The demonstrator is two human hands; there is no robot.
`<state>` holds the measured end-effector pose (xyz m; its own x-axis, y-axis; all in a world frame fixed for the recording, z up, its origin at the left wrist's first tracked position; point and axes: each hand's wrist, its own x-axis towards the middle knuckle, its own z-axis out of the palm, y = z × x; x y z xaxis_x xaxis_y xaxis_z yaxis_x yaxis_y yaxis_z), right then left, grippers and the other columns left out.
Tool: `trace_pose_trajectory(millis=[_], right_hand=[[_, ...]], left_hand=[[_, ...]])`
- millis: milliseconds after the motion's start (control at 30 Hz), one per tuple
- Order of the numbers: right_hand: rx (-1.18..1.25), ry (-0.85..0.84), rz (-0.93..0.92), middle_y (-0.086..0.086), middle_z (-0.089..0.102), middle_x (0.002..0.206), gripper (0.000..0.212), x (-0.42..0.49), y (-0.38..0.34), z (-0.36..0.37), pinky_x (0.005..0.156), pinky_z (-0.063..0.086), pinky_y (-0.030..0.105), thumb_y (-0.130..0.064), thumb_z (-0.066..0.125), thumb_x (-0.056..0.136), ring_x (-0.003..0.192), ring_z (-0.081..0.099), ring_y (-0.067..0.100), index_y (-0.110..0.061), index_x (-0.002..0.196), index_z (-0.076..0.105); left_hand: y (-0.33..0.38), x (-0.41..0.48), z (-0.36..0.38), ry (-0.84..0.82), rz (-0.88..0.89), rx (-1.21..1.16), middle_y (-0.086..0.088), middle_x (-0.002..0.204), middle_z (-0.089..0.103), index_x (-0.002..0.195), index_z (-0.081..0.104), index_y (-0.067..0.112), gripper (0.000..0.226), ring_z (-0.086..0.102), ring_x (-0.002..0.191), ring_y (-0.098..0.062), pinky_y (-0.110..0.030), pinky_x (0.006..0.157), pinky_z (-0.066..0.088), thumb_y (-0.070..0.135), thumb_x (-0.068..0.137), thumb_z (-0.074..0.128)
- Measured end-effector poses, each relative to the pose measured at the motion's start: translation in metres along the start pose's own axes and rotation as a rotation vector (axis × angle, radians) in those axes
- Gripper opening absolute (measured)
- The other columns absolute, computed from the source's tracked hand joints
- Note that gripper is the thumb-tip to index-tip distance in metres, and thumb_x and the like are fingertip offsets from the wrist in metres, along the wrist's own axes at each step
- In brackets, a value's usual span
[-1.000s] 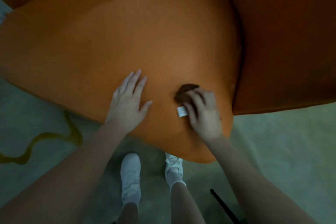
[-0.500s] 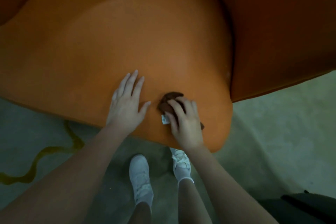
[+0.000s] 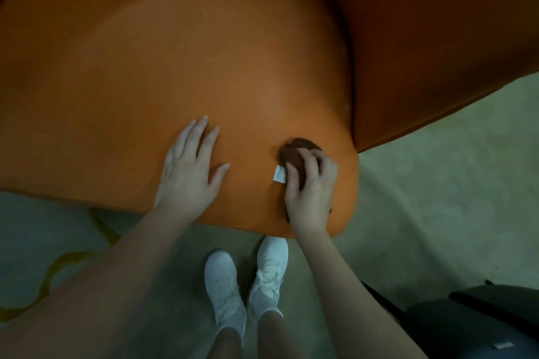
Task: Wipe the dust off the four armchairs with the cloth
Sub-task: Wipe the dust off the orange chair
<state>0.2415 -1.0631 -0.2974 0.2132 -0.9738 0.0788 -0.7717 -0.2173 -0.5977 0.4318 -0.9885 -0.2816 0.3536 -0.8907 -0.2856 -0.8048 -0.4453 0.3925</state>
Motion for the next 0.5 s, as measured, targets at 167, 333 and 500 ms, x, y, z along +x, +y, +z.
trace_pose_trajectory(millis=[167, 333, 500], right_hand=[[0.005, -0.044, -0.035, 0.006, 0.05, 0.12, 0.032, -0.038, 0.031, -0.022, 0.1, 0.031, 0.02, -0.026, 0.054, 0.095, 0.111, 0.045, 0.02, -0.007, 0.12, 0.062], [0.082, 0.074, 0.291, 0.011, 0.053, 0.116, 0.036, -0.019, 0.05, -0.034, 0.096, 0.039, 0.032, -0.031, 0.054, 0.096, 0.111, 0.052, 0.025, -0.005, 0.119, 0.062], [0.073, 0.15, 0.393, 0.019, 0.057, 0.115, 0.034, 0.03, 0.038, -0.024, 0.094, 0.032, 0.025, -0.022, 0.058, 0.096, 0.11, 0.05, 0.033, -0.002, 0.123, 0.062]], left_hand=[[0.007, 0.0, 0.003, -0.001, 0.015, 0.004, -0.004, 0.164, 0.016, 0.153, 0.031, 0.012, 0.063, 0.011, 0.15, -0.023, -0.046, 0.118, 0.017, 0.037, 0.099, 0.053], [0.017, 0.0, 0.01, 0.031, -0.007, -0.011, -0.006, 0.163, 0.02, 0.151, 0.034, 0.011, 0.062, 0.014, 0.149, -0.024, -0.049, 0.117, 0.02, 0.038, 0.098, 0.052], [0.023, 0.003, 0.013, 0.036, -0.014, -0.026, -0.005, 0.162, 0.021, 0.151, 0.034, 0.011, 0.062, 0.015, 0.149, -0.024, -0.049, 0.117, 0.021, 0.038, 0.098, 0.053]])
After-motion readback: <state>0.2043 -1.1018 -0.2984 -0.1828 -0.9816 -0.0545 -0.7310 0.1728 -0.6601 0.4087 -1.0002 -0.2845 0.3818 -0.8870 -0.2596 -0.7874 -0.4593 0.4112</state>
